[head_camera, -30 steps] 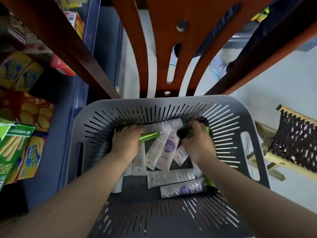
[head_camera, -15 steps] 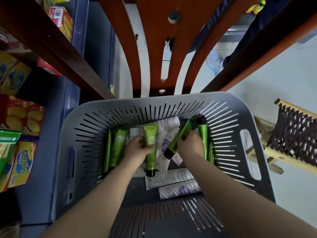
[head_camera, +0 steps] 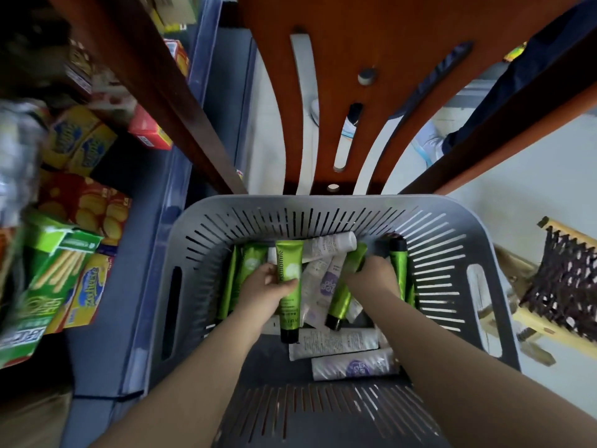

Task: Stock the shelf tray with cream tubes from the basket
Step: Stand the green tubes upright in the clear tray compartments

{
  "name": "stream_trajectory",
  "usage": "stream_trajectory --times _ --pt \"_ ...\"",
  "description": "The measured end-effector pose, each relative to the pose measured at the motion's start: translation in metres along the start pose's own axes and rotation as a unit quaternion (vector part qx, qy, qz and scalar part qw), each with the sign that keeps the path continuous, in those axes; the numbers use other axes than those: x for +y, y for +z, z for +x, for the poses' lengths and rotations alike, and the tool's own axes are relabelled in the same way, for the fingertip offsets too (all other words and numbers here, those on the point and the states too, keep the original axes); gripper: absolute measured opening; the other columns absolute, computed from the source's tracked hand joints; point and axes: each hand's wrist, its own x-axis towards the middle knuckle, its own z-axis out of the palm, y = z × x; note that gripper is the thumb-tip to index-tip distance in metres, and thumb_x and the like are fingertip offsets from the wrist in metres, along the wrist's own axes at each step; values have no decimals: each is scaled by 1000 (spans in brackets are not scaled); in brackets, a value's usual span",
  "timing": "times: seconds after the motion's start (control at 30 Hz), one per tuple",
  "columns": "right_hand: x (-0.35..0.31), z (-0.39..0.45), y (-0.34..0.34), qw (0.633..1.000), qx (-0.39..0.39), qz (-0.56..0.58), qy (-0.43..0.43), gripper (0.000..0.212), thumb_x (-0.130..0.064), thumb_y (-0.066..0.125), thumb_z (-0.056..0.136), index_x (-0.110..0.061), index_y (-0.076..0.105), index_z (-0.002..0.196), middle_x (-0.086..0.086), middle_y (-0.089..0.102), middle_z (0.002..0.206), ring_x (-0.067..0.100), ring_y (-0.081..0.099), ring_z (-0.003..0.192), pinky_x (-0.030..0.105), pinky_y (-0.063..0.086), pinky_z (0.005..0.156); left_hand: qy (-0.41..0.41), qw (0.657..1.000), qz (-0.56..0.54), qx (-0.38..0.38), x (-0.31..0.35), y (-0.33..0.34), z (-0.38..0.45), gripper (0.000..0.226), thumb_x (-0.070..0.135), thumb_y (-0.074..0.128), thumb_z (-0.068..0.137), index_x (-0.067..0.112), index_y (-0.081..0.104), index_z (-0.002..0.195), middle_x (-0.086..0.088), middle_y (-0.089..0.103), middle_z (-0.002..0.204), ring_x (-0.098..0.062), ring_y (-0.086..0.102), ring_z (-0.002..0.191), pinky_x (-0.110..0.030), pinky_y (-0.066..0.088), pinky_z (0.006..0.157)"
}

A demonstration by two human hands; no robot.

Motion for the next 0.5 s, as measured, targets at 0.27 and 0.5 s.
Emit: stream_trajectory --times 0.27,0.5 --pt "-3 -61 -26 987 -73 142 -28 17 -25 63 82 -11 56 75 9 58 73 24 55 66 31 45 63 21 995 -77 57 19 -23 -85 23 6 62 87 12 53 108 -3 61 103 -10 58 79 -21 45 60" --pt "-31 -188 -79 923 -196 158 -290 8 -9 59 90 -12 53 96 5 52 89 21 49 87 32 39 78 85 979 -112 146 34 -43 -215 16 1 63 86 14 53 88 -5 62 88 -11 56 70 -24 51 58"
